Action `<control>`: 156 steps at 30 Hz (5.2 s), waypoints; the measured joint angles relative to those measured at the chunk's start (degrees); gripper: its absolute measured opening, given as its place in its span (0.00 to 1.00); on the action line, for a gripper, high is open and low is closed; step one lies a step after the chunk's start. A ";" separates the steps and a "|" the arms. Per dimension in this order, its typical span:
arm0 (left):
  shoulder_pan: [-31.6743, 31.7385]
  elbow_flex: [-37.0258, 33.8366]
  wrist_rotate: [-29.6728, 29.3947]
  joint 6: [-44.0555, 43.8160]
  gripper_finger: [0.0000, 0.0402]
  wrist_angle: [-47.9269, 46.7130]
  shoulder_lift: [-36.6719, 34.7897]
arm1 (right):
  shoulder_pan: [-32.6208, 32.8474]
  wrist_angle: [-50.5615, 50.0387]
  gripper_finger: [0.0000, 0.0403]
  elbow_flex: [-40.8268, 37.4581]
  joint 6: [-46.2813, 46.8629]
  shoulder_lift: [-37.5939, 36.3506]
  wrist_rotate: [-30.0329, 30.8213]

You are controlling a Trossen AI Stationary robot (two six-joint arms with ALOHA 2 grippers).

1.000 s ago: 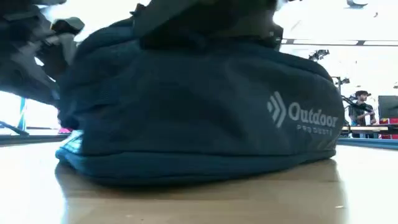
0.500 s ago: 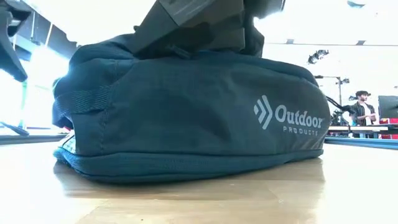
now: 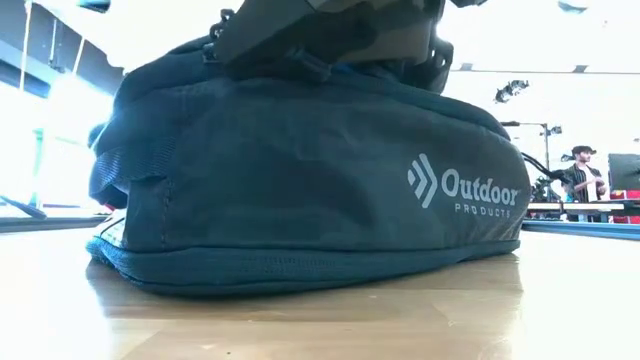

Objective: Unpack backpack
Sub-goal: Close the black backpack, then move the black backpack to the bottom right of the table

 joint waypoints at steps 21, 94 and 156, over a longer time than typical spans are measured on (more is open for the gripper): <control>3.48 7.58 -2.21 -2.87 0.03 -13.90 7.22 | 1.07 -6.72 0.00 0.04 4.86 0.02 -2.54; -4.75 7.49 -10.04 -32.47 0.03 -27.23 7.24 | 0.14 -29.85 0.46 -21.32 11.92 -18.57 -7.76; 24.96 23.24 32.47 8.45 0.17 -3.18 21.77 | 26.18 -53.12 0.22 -14.03 57.39 -19.82 -19.47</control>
